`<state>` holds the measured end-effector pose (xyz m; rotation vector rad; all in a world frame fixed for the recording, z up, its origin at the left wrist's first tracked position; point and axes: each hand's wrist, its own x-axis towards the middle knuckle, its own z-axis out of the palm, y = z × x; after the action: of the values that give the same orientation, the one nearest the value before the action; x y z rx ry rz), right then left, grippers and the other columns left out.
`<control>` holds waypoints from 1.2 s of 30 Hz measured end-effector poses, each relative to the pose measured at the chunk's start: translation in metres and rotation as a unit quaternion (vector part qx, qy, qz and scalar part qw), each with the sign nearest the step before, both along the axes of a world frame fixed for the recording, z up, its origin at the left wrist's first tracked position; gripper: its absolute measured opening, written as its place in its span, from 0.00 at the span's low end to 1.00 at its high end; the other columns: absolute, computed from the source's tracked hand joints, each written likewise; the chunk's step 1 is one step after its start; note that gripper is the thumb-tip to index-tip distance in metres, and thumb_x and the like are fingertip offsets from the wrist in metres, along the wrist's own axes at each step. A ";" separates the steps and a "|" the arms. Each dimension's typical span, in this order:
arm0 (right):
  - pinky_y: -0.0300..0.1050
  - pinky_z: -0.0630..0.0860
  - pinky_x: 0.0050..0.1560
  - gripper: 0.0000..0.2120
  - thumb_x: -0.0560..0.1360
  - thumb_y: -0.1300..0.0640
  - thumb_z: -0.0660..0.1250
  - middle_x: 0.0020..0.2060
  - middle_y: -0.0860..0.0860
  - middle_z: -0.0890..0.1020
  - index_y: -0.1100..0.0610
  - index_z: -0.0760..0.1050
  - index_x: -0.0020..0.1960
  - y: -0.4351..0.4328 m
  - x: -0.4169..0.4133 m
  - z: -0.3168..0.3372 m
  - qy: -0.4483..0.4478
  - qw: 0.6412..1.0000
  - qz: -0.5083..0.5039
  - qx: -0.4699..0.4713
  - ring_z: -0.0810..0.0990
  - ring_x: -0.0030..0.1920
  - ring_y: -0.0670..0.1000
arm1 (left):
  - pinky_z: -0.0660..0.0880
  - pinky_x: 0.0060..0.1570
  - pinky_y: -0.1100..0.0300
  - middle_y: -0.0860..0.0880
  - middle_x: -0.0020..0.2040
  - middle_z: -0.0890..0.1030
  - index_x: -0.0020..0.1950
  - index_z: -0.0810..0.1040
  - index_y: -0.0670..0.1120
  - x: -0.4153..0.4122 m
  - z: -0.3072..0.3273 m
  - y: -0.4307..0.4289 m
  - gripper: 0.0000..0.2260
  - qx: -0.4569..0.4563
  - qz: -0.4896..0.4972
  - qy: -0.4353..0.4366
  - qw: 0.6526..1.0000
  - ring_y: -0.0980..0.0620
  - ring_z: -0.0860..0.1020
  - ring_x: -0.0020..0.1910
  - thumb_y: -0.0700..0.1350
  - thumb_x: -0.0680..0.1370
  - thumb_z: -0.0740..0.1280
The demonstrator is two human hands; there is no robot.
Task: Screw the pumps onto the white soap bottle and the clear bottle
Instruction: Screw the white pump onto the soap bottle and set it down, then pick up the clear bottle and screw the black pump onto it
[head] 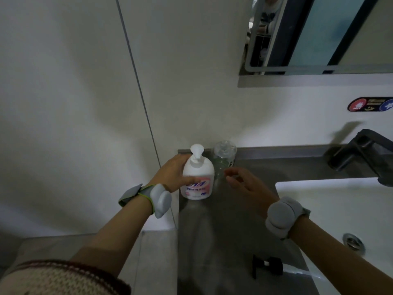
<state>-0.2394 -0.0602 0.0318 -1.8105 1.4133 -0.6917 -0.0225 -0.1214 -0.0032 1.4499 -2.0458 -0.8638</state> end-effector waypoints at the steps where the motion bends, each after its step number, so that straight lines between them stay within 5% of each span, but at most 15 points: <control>1: 0.24 0.70 0.43 0.15 0.76 0.57 0.57 0.58 0.57 0.73 0.59 0.67 0.61 -0.003 0.000 -0.001 -0.004 1.000 -0.003 0.002 0.72 0.50 0.47 | 0.66 0.52 0.58 0.46 0.57 0.74 0.63 0.69 0.48 0.001 0.001 -0.007 0.27 -0.002 -0.001 -0.002 1.000 0.52 0.70 0.51 0.48 0.67 0.74; 13: 0.39 0.71 0.51 0.13 0.76 0.57 0.58 0.55 0.56 0.75 0.58 0.69 0.60 -0.030 -0.001 -0.021 -0.010 1.000 -0.007 0.015 0.74 0.50 0.49 | 0.66 0.52 0.57 0.44 0.56 0.74 0.63 0.68 0.47 0.007 0.000 -0.068 0.26 -0.025 -0.016 -0.022 0.999 0.50 0.70 0.51 0.47 0.68 0.73; 17: 0.28 0.69 0.44 0.13 0.76 0.57 0.58 0.53 0.53 0.75 0.57 0.69 0.59 -0.032 -0.003 -0.027 -0.013 1.000 -0.008 0.021 0.74 0.49 0.47 | 0.66 0.53 0.57 0.44 0.57 0.74 0.64 0.68 0.48 0.007 -0.002 -0.076 0.27 -0.029 -0.019 -0.003 0.999 0.51 0.70 0.52 0.47 0.68 0.73; 29: 0.44 0.71 0.55 0.13 0.76 0.57 0.59 0.56 0.57 0.76 0.58 0.69 0.60 -0.044 0.000 -0.027 -0.015 0.999 -0.011 0.031 0.75 0.53 0.53 | 0.71 0.54 0.55 0.42 0.59 0.76 0.64 0.68 0.46 0.008 0.002 -0.080 0.29 -0.037 -0.045 -0.006 0.998 0.47 0.74 0.55 0.48 0.66 0.75; 36: 0.48 0.73 0.54 0.16 0.73 0.57 0.63 0.54 0.58 0.73 0.61 0.67 0.60 -0.056 -0.002 -0.028 0.031 0.998 -0.022 -0.052 0.74 0.50 0.55 | 0.69 0.55 0.56 0.42 0.60 0.75 0.65 0.67 0.45 0.011 0.003 -0.076 0.31 -0.054 -0.030 -0.001 0.998 0.49 0.73 0.55 0.49 0.66 0.75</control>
<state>-0.2413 -0.1163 0.0040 -1.9017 1.4855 -0.7492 -0.0119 -0.1972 -0.0005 1.3382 -2.1130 -0.7617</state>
